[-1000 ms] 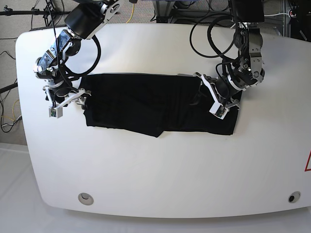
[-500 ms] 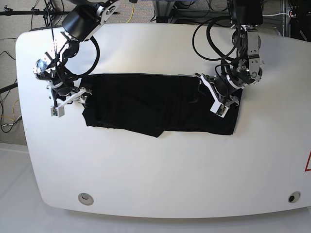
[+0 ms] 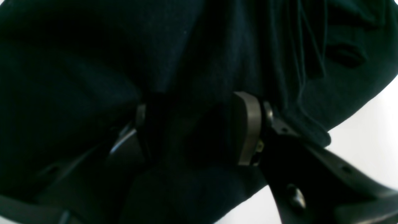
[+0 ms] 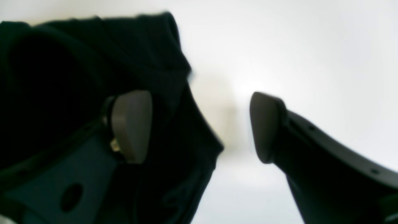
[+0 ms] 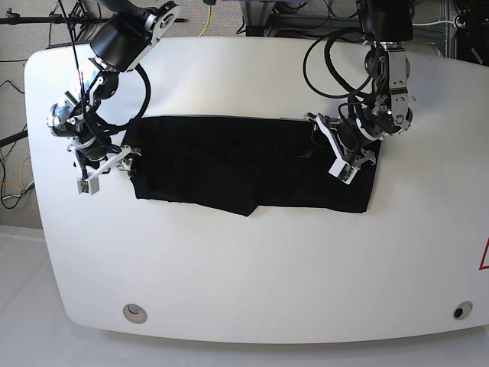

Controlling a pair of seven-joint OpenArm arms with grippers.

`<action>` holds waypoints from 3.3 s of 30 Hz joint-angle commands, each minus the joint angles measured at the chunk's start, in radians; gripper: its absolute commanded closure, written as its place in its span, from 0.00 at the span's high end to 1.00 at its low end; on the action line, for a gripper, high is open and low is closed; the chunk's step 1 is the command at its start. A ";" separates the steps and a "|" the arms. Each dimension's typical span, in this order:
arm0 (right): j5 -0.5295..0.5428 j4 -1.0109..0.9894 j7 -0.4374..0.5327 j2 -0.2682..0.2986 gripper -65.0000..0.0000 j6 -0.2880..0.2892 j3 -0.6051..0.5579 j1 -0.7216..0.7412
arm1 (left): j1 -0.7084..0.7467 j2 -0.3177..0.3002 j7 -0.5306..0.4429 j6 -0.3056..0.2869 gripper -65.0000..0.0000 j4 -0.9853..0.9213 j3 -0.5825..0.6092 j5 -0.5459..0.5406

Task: Fold the T-shirt properly

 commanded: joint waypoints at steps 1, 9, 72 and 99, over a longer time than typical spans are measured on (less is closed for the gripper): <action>0.013 0.021 0.012 0.008 0.74 0.002 0.006 0.042 | -0.005 0.001 -0.015 -0.001 0.47 0.040 -0.004 0.007; 0.020 0.032 0.000 -0.007 0.78 0.002 0.013 0.094 | 0.005 0.004 -0.048 -0.001 0.47 0.076 -0.011 0.007; 0.346 -0.079 -0.106 -0.020 0.74 0.002 -0.022 -0.050 | 0.012 -0.012 -0.016 -0.001 0.48 0.046 0.000 0.013; 0.426 -0.221 -0.174 0.147 0.74 0.002 -0.020 -0.024 | 0.022 -0.023 0.011 -0.001 0.47 0.041 0.003 0.016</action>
